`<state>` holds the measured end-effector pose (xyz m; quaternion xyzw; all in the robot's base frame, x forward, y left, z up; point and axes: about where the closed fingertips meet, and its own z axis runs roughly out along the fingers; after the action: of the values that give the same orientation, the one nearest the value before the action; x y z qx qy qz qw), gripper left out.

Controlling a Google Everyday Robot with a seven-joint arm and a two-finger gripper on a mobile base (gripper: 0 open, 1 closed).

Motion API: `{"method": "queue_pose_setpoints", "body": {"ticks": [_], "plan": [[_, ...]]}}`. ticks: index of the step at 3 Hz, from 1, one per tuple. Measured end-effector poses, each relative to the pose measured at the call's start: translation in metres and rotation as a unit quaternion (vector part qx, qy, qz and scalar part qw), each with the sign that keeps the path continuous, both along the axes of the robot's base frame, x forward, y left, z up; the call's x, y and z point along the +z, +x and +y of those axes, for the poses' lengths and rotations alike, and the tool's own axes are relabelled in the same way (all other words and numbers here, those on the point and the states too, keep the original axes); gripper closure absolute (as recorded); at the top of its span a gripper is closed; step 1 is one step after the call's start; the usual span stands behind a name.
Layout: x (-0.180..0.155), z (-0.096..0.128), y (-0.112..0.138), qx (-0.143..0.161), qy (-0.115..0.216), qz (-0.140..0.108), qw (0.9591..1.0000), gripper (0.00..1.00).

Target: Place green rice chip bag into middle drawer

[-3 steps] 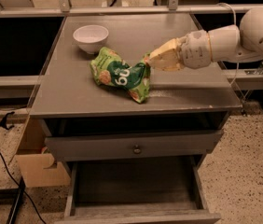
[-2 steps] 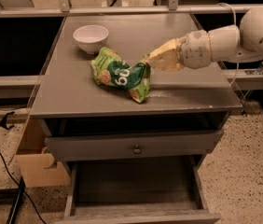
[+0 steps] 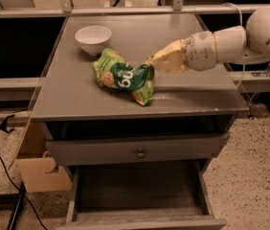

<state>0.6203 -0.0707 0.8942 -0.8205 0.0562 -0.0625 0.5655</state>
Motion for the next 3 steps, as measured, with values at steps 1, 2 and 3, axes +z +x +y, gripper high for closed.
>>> {"method": "queue_pose_setpoints", "body": {"ticks": [1,2,3], "plan": [[0.0000,0.0000,0.0000,0.000,0.000,0.000,1.0000,0.28],[0.0000,0.0001,0.0000,0.000,0.000,0.000,1.0000,0.05],[0.0000,0.0001,0.0000,0.000,0.000,0.000,1.0000,0.00]]}}
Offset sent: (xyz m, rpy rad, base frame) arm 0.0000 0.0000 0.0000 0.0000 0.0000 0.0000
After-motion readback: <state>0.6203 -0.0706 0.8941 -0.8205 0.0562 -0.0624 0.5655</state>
